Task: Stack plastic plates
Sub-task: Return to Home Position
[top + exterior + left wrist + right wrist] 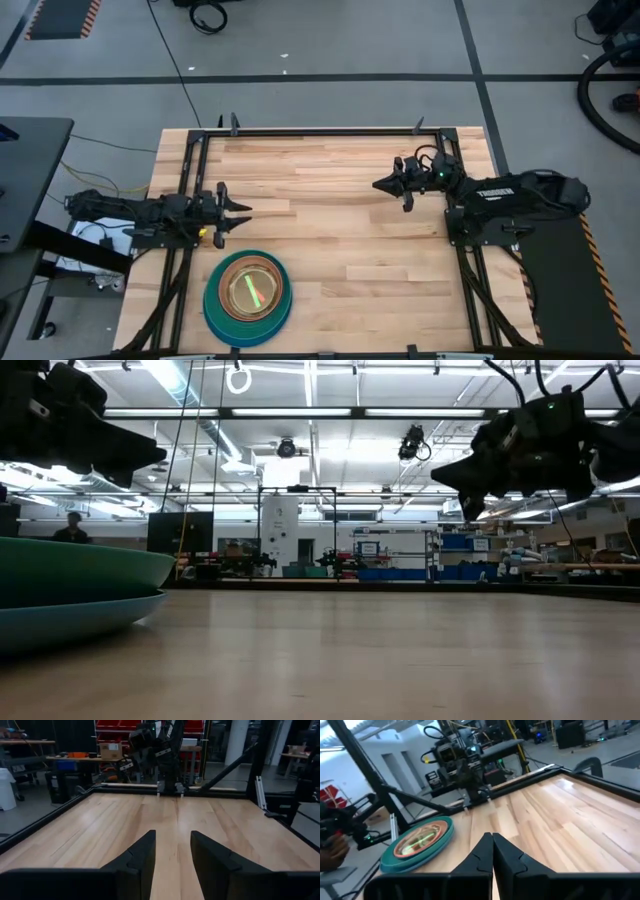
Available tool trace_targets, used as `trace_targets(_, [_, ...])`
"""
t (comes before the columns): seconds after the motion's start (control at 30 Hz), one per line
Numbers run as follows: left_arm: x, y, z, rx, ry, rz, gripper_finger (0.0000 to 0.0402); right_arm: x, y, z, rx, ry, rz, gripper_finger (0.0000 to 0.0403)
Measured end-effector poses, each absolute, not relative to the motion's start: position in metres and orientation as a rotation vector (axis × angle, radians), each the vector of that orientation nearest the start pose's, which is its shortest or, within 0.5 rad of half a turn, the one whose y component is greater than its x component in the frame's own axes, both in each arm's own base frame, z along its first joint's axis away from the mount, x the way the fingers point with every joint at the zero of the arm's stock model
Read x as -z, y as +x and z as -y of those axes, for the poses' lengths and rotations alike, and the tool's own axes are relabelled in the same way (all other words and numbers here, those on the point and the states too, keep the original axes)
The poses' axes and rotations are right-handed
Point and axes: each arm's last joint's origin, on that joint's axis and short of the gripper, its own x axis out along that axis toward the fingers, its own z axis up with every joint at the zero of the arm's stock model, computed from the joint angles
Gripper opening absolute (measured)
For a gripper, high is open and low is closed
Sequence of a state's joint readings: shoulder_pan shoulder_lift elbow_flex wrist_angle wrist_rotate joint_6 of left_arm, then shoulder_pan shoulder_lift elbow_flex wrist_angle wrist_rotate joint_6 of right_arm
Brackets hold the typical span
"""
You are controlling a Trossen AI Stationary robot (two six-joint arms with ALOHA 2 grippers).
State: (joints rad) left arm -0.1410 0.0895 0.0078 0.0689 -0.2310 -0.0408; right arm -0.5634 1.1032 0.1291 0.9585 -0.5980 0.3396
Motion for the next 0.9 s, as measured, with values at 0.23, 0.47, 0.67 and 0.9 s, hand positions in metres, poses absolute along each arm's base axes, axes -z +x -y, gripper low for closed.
trace_targets(0.23, [-0.167,0.102,0.007,-0.109,-0.045,0.004,0.0130,-0.158,0.169,0.090,0.005,0.370,0.005,0.0008])
trace_targets(0.47, [-0.167,0.102,0.006,-0.149,-0.033,0.001,0.0130,-0.146,0.173,0.089,-0.059,0.428,-0.006,0.0008])
trace_targets(0.67, [-0.166,0.102,0.006,-0.162,-0.014,-0.003,0.0130,-0.133,0.151,0.081,0.009,0.489,0.032,0.0007])
trace_targets(0.9, [-0.167,0.101,0.007,-0.117,0.014,0.008,0.0130,-0.138,0.151,0.082,0.038,0.455,0.090,0.0006])
